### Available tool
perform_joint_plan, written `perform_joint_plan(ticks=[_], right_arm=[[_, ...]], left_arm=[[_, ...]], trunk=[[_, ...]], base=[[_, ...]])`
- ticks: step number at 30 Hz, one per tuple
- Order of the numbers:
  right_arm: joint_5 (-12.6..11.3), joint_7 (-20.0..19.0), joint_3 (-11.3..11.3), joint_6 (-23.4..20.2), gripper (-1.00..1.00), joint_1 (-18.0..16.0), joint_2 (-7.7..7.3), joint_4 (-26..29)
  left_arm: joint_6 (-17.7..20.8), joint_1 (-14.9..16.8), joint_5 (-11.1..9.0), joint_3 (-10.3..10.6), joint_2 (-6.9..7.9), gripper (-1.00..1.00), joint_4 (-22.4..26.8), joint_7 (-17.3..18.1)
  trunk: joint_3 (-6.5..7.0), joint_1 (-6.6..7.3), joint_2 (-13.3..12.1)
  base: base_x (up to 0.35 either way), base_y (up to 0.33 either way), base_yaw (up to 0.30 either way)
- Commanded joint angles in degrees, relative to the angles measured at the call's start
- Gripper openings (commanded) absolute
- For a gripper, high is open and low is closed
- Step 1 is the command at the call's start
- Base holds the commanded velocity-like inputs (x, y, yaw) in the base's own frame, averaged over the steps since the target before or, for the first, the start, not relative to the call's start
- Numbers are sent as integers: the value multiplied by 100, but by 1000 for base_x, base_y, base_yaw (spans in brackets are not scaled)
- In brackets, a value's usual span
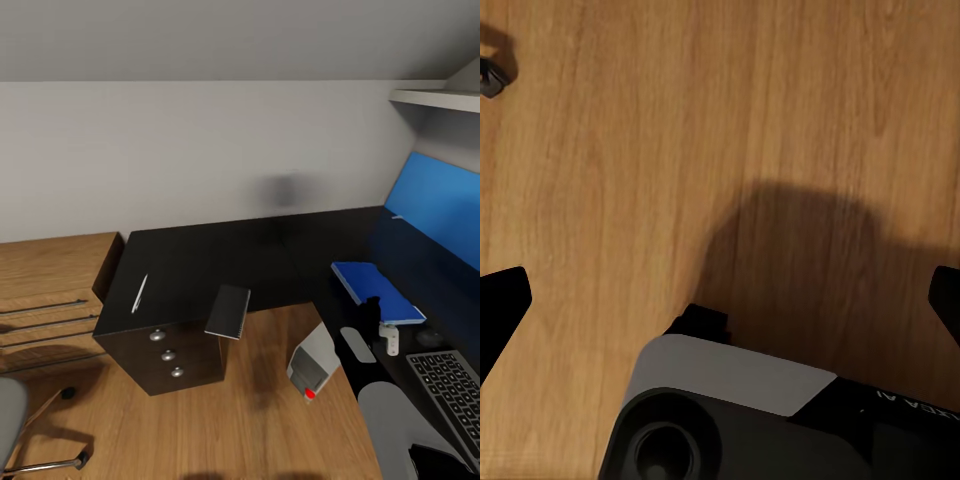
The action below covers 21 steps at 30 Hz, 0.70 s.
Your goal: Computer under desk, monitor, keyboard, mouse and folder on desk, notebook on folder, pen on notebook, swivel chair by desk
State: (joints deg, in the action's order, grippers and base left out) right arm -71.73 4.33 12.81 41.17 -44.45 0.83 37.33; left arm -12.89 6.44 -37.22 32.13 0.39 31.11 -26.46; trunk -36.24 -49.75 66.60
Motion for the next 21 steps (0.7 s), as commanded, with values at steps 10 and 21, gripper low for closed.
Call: perform_joint_plan(ticks=[10, 21], right_arm=[[10, 22, 11, 5, 100, -3, 4, 11], [28, -65, -28, 60, 100, 2, 61, 265]], left_arm=[[-38, 6, -58, 48, 5, 100, 0, -34], [-38, 6, -65, 44, 5, 100, 0, -50]], trunk=[[-5, 2, 3], [-5, 2, 3]], base=[[-40, 0, 0], [0, 0, 0]])
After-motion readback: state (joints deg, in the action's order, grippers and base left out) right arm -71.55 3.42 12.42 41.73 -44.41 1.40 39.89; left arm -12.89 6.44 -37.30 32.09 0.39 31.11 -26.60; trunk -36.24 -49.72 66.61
